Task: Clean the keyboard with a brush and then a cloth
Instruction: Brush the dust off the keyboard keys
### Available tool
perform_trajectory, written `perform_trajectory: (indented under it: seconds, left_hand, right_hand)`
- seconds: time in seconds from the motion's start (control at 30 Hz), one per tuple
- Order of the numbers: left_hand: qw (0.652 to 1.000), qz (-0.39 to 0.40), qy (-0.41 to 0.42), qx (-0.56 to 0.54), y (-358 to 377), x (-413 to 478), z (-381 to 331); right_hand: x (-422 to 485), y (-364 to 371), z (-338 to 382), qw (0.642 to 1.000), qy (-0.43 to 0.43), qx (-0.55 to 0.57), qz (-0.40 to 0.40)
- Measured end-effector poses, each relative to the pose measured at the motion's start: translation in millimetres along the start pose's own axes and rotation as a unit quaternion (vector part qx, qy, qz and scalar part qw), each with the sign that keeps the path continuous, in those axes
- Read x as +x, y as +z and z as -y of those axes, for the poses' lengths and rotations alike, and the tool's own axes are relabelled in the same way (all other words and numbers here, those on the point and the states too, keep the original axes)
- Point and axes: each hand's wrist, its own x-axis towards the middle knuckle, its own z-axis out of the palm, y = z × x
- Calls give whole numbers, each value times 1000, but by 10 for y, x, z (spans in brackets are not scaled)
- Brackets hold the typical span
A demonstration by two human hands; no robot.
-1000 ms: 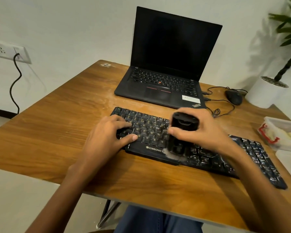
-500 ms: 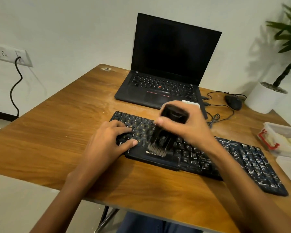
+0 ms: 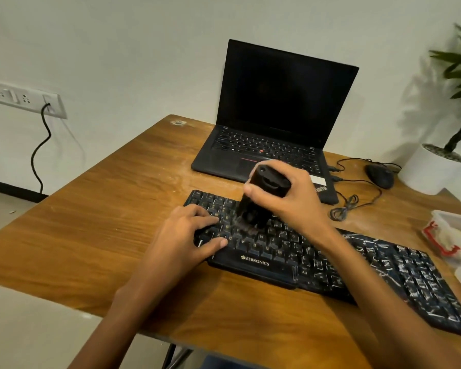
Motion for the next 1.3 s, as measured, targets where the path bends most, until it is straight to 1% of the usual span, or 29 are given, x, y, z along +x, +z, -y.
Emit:
perform_trajectory:
  seconds: [0.07,0.13,0.23,0.3,0.37,0.43,0.5,0.57,0.63,0.77,0.83,0.97,1.07,1.1,1.17,1.23,1.27,1.3]
  left_hand:
    - [1000,-6,0,-8,16,5,4]
    - [1000,-9,0,-8,27,7,7]
    - [1000,-12,6,-19,27,2,10]
    - [1000,-13,9,-20,25,3,9]
    - [1000,-13,11,-21,22,3,3]
    - [1000,-12,9,-21,18,0,-2]
    - [1000,-12,6,-25,23,2,-4]
    - [1000,-11,4,-26,24,2,0]
    - [1000,-10,7,-28,22,4,-1]
    - [999,-11,6,-33,13,-1,-4]
    - [999,-12,10,-28,4,-7,-7]
    - [1000,12,10,-23,-34,99,-49]
    - [999,46,6,-13,-22,198,-66]
    - [999,53,8,-8,-12,212,-60]
    - [998,59,14,-5,2,212,-38]
    - [998,58,19,-3,9,199,-28]
    - [998,57,20,-3,15,197,-23]
    - [998,55,20,-5,23,196,-17]
  right_hand:
    - [-83,145,77,999,-18,40,33]
    - [-143,166,76,998,-16,51,42]
    - [-199,-79,13,997,27,10,67]
    - [-198,-288,2,991,53,-37,117]
    - [-126,-412,25,984,58,-68,152]
    - [-4,-358,73,988,33,-55,139]
    - [89,-152,112,993,4,-25,112]
    - [102,69,117,995,-9,-7,101]
    - [37,113,60,995,-4,3,100]
    - [-113,-246,-76,991,45,-19,123]
    - [-131,-394,-112,991,57,-19,120]
    - [-42,-321,-94,995,34,29,88]
    - [32,-95,-116,993,32,28,108]
    - [66,-66,-142,994,39,22,102]
    - [145,-83,-199,998,43,-8,50]
    - [191,-115,-207,999,23,-28,12]
    - [188,-112,-200,999,19,-16,22]
    - [177,-89,-189,999,22,-1,50]
